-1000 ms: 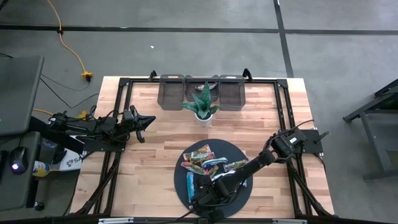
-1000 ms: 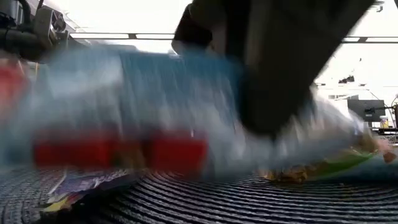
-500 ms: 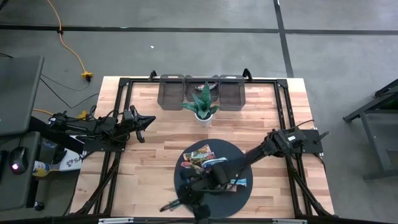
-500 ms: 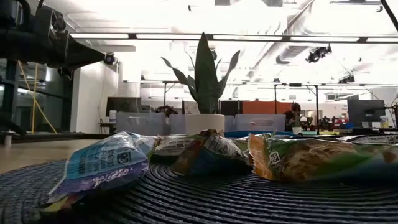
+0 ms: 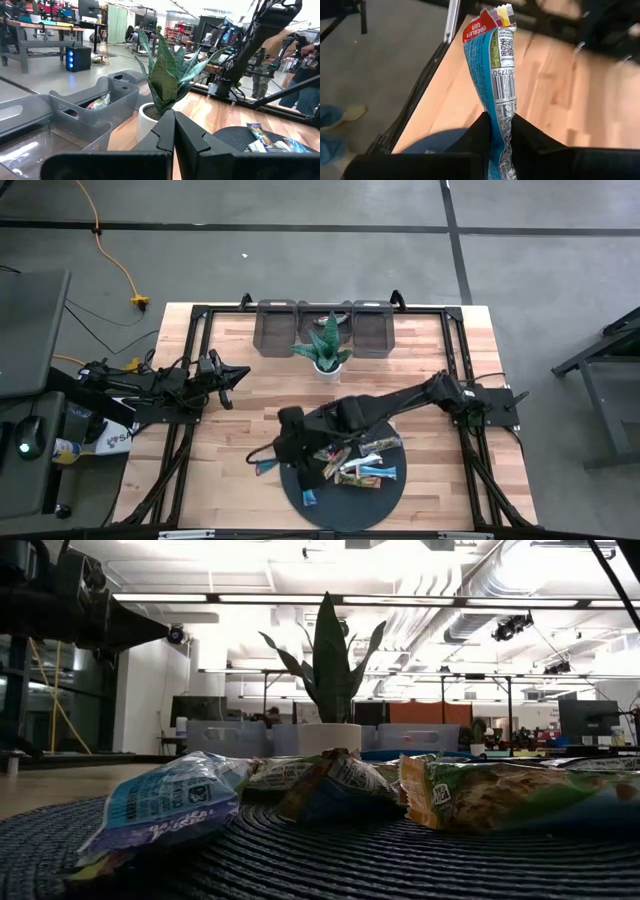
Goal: Pick and place Granola Bars by type
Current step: Put the red granola bar into the middle black bin
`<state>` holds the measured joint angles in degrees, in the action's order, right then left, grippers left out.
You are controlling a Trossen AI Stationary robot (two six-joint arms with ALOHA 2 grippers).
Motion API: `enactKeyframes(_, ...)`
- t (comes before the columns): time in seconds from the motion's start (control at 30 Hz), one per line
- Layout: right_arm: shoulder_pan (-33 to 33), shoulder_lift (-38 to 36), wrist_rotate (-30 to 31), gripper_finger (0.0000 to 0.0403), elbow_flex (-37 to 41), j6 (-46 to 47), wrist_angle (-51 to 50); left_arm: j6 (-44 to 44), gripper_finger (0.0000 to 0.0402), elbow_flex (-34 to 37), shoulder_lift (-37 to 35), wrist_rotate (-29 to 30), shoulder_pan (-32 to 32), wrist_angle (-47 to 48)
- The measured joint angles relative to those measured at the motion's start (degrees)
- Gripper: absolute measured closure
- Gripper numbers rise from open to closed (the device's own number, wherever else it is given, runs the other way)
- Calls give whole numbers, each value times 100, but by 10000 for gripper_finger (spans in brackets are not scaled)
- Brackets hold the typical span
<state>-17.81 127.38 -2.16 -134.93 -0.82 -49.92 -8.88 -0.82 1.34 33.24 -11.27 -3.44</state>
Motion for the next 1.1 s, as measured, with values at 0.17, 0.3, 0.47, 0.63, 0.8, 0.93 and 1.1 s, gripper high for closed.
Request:
enactKeyframes(0.17,253,-451,39,363,0,-315,-15,0,400,2,2,-1,0,2)
enactKeyframes(0.3,449,-876,48,362,0,-534,-83,0,400,1,1,-14,0,1)
enactKeyframes(0.47,755,-1429,34,365,-2,-769,-411,0,400,1,1,-19,1,0)
enactKeyframes(0.63,1248,-1864,20,362,0,-975,-760,0,400,2,0,-27,2,0)
enactKeyframes(0.8,1854,-2146,-168,360,0,-1139,-974,2,400,0,1,-29,0,0)
enactKeyframes(0.93,2402,-2207,-375,363,0,-1171,-1051,0,400,2,0,-29,2,0)
enactKeyframes(1.1,3198,-2211,-859,360,155,-1299,-973,0,400,1,0,-27,0,0)
